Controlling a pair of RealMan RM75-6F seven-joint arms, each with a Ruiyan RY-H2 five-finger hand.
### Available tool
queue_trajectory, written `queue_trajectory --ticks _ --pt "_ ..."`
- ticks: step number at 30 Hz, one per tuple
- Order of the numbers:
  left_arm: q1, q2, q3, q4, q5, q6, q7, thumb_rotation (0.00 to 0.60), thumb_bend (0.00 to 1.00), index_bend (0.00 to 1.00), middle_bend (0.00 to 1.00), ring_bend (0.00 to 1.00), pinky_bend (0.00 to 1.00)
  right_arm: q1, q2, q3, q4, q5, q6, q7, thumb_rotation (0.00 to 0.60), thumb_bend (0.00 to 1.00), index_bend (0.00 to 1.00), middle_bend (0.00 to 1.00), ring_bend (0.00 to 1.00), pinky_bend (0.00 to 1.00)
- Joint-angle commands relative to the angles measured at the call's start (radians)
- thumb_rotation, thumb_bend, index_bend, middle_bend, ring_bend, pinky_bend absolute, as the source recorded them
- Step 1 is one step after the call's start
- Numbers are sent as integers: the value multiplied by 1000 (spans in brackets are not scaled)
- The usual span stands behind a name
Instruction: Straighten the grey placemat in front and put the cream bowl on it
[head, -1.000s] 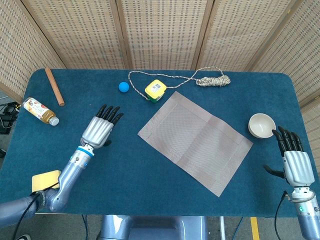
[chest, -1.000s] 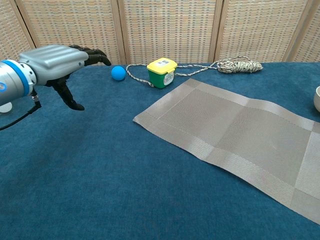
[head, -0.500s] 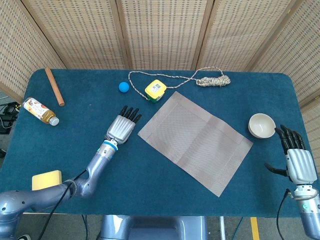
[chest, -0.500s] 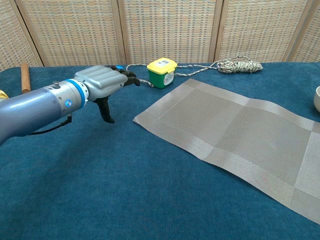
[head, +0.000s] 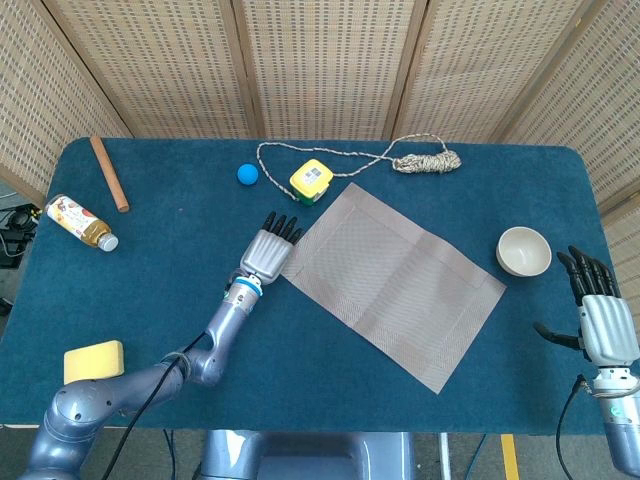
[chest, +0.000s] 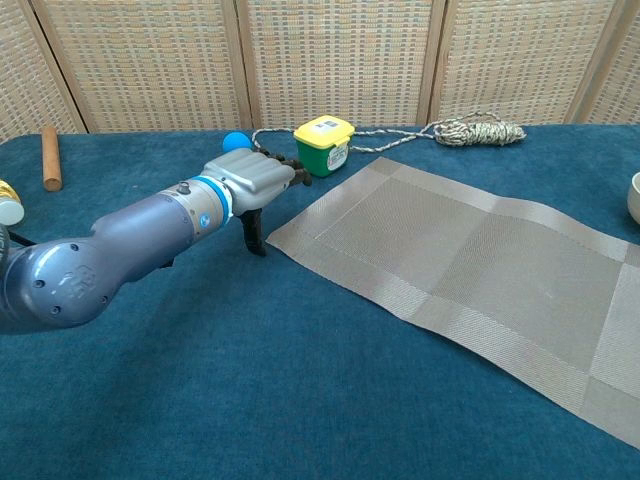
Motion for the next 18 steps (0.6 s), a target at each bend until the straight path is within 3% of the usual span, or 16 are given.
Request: queue_trajectory --ticks 1,8,18 --pt "-20 -32 5 42 4 -13 -12 600 75 121 0 0 0 -1 1 2 0 1 2 4 600 244 84 0 0 0" --pt "-50 -86 5 109 59 6 -90 600 350 229 0 0 0 1 1 0 1 -2 -3 12 600 255 90 0 0 0" --pt "-55 -124 52 171 204 76 -276 600 401 314 0 0 0 -3 5 2 -7 -7 9 17 600 262 92 0 0 0"
